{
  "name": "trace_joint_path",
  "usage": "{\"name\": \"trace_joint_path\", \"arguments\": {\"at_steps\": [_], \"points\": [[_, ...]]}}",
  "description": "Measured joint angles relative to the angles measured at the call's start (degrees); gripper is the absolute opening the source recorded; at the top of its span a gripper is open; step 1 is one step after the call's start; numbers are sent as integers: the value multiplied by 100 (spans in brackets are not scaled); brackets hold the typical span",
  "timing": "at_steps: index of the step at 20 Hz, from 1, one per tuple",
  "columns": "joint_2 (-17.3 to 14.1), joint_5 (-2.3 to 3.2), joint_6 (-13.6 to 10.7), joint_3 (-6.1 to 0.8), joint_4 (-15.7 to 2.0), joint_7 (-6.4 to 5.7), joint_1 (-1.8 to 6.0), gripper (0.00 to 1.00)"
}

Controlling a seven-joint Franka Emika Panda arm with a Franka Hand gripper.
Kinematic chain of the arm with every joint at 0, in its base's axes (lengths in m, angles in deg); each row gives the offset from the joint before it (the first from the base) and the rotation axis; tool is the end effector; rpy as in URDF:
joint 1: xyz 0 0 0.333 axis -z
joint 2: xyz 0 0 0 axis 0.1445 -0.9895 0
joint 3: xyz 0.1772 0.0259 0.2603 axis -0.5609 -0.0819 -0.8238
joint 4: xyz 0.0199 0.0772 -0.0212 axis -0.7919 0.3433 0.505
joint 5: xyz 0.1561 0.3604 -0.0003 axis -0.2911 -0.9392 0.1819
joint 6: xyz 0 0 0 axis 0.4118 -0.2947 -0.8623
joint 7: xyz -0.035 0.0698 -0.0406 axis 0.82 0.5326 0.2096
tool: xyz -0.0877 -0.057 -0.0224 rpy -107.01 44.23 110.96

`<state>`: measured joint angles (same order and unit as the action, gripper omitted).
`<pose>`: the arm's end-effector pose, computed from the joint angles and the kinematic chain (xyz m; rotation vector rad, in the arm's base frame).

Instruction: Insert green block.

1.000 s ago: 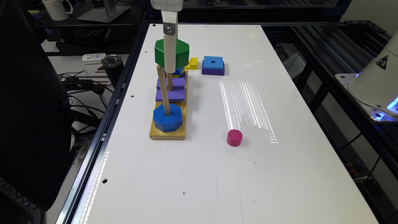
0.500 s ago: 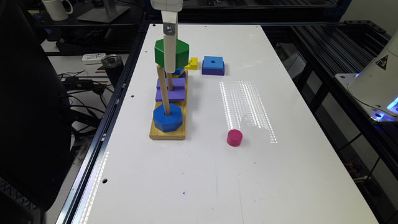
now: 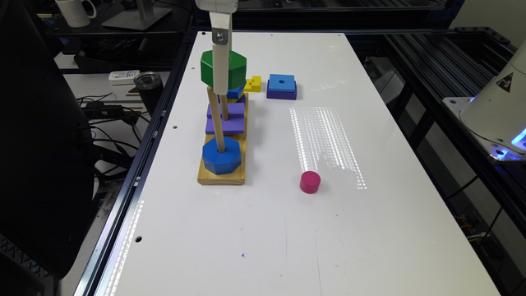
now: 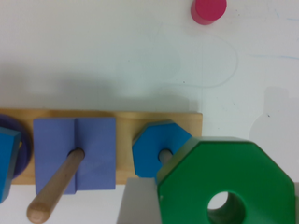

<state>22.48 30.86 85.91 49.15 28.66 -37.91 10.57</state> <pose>0.5941 0.1162 0.3749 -2.8238 1.1369 -0.1025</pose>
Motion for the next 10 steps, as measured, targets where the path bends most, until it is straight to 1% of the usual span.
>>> {"name": "trace_joint_path", "arguments": {"at_steps": [5,10], "points": [[-58,0,40,1,-51,4,5,0],[-66,0,53,1,-57,5,6,0]]}}
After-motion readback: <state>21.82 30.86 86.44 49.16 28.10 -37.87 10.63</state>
